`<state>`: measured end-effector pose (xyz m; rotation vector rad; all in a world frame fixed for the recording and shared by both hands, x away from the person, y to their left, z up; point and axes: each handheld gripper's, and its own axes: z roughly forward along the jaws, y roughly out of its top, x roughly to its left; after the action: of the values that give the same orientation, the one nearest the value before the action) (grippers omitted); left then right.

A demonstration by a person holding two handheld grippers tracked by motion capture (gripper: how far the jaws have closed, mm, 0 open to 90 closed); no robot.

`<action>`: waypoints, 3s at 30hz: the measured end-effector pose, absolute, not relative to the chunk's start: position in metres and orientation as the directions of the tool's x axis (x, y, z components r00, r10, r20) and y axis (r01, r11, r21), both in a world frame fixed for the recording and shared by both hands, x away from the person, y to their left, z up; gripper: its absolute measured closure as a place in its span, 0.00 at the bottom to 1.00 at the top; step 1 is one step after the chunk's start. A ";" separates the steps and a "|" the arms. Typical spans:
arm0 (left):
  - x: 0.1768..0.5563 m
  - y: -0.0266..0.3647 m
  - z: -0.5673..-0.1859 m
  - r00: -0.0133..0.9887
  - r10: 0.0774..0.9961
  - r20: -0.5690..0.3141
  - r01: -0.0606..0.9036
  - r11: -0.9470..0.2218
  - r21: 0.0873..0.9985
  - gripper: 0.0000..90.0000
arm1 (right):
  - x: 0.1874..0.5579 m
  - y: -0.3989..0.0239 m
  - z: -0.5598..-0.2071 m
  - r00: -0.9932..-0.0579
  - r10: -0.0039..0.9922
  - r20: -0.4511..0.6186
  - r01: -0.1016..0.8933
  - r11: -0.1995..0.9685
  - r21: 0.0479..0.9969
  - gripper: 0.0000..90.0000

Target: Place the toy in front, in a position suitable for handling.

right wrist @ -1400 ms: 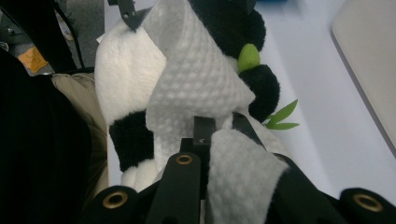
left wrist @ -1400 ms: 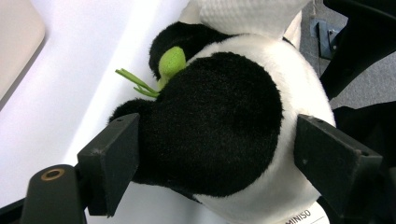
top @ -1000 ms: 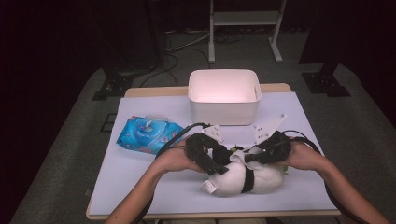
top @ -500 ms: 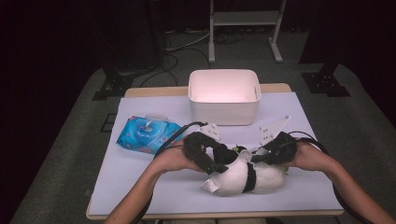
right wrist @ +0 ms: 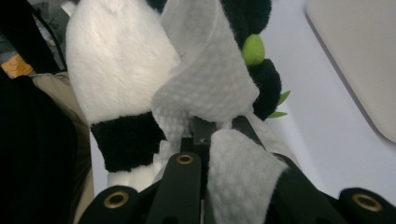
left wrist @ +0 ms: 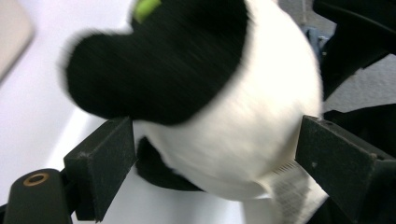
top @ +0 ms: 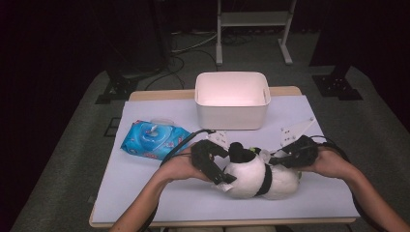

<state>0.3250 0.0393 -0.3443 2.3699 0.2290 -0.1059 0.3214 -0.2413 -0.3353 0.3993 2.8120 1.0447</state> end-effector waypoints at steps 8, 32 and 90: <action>0.324 0.028 -0.357 0.978 0.107 -0.177 0.199 -0.714 0.671 0.11 | 0.318 -0.252 -0.337 -0.953 0.304 -0.006 0.222 0.706 0.672 0.92; 0.334 0.051 -0.312 0.978 0.156 -0.142 0.209 -0.647 0.733 0.34 | 0.323 -0.245 -0.332 -0.948 0.314 0.057 0.236 0.571 0.786 0.93; 0.324 0.015 -0.291 0.995 0.080 -0.067 0.104 -0.690 0.716 0.21 | 0.310 -0.233 -0.271 -0.968 0.240 -0.070 0.116 0.680 0.724 0.92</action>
<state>0.3238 0.0150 -0.2914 2.3356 0.1269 -0.0388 0.3097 -0.2330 -0.2713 0.2917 2.7306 1.1611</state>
